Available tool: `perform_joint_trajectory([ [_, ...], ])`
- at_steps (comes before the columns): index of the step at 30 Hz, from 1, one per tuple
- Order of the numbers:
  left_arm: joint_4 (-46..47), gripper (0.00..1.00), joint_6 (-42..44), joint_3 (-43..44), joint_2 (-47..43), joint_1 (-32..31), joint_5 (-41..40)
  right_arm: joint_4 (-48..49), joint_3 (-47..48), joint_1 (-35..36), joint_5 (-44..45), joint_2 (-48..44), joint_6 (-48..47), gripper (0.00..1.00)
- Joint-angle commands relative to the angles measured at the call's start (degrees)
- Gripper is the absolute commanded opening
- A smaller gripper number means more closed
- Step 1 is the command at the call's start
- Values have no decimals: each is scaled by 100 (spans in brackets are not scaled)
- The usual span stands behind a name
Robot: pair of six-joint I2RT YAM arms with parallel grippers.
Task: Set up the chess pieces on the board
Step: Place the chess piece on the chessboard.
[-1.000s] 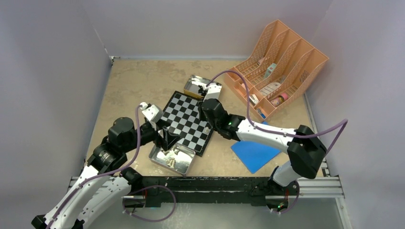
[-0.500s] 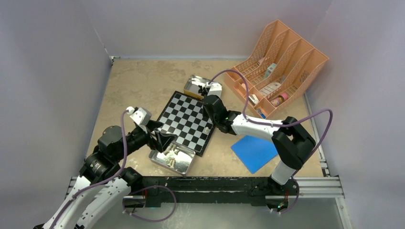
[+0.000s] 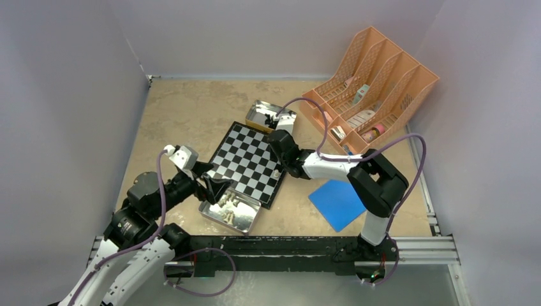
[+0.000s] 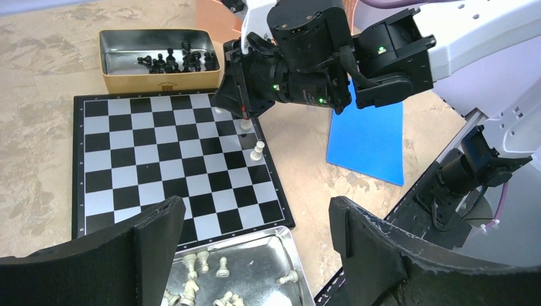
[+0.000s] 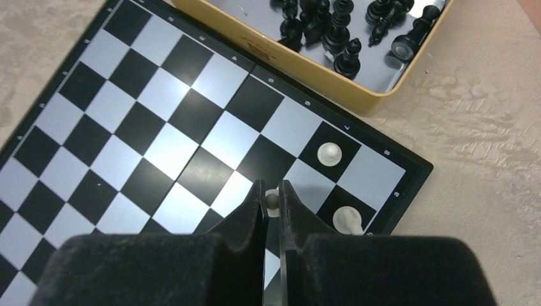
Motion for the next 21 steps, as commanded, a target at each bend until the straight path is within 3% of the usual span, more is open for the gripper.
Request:
perform_joint_trajectory([
  [1,87,84,-109,3,-81,-4,-68,273,98,-116,116,102,121,8],
  [21,89,84,-133,-12,-157,2,-86,368,26,-253,10,408,185,9],
])
